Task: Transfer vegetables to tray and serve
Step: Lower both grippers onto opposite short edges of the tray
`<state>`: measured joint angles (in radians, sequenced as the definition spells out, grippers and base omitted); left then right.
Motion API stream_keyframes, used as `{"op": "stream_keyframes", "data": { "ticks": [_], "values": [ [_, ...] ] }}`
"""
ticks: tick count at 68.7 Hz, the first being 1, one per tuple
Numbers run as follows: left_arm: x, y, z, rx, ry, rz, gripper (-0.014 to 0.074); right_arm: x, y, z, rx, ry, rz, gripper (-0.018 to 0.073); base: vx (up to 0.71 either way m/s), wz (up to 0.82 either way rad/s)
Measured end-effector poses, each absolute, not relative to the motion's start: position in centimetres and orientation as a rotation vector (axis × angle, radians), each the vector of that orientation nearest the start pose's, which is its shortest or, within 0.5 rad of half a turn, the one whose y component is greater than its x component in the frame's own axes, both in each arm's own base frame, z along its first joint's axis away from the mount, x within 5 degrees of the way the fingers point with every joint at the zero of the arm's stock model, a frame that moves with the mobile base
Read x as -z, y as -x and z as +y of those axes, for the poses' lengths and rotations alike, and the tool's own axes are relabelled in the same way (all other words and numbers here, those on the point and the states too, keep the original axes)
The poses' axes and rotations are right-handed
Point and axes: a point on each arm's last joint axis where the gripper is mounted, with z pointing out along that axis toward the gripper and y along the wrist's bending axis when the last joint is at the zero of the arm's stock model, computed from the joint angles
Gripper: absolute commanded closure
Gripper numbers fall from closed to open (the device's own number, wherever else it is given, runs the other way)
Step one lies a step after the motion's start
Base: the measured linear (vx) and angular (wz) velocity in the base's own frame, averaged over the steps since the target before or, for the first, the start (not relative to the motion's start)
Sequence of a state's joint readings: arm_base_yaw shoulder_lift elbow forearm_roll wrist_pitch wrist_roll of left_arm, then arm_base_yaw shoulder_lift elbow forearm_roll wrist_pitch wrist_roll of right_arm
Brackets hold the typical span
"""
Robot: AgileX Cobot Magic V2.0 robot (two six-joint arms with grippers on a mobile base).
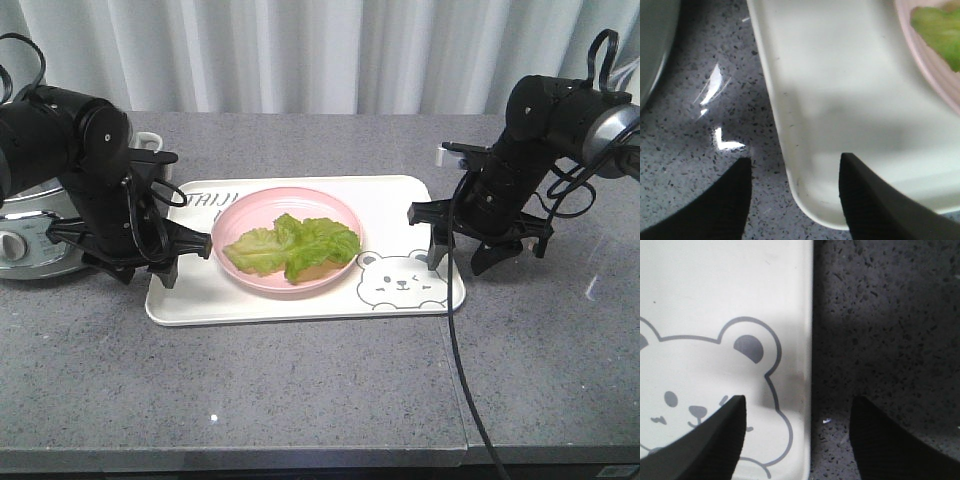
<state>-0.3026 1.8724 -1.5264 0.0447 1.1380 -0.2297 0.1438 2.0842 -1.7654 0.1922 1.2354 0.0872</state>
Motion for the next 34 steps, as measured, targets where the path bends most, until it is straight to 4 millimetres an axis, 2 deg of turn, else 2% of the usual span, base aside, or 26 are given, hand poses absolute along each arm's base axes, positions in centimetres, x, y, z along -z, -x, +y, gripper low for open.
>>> {"op": "stream_keyframes", "data": {
  "ticks": [26, 34],
  "values": [
    [-22.5, -36.1, -10.9, -0.019, -0.139, 3.021, 0.0221, -22.5, -42.4, 7.9, -0.311, 0.0, 3.045, 0.0125, 0.0, 0.0],
    [-22.3, -36.1, -10.9, -0.017, -0.142, 3.017, 0.0221, -21.6, -42.5, 7.9, -0.311, -0.004, 3.068, 0.0125, 0.0, 0.0]
  ]
}}
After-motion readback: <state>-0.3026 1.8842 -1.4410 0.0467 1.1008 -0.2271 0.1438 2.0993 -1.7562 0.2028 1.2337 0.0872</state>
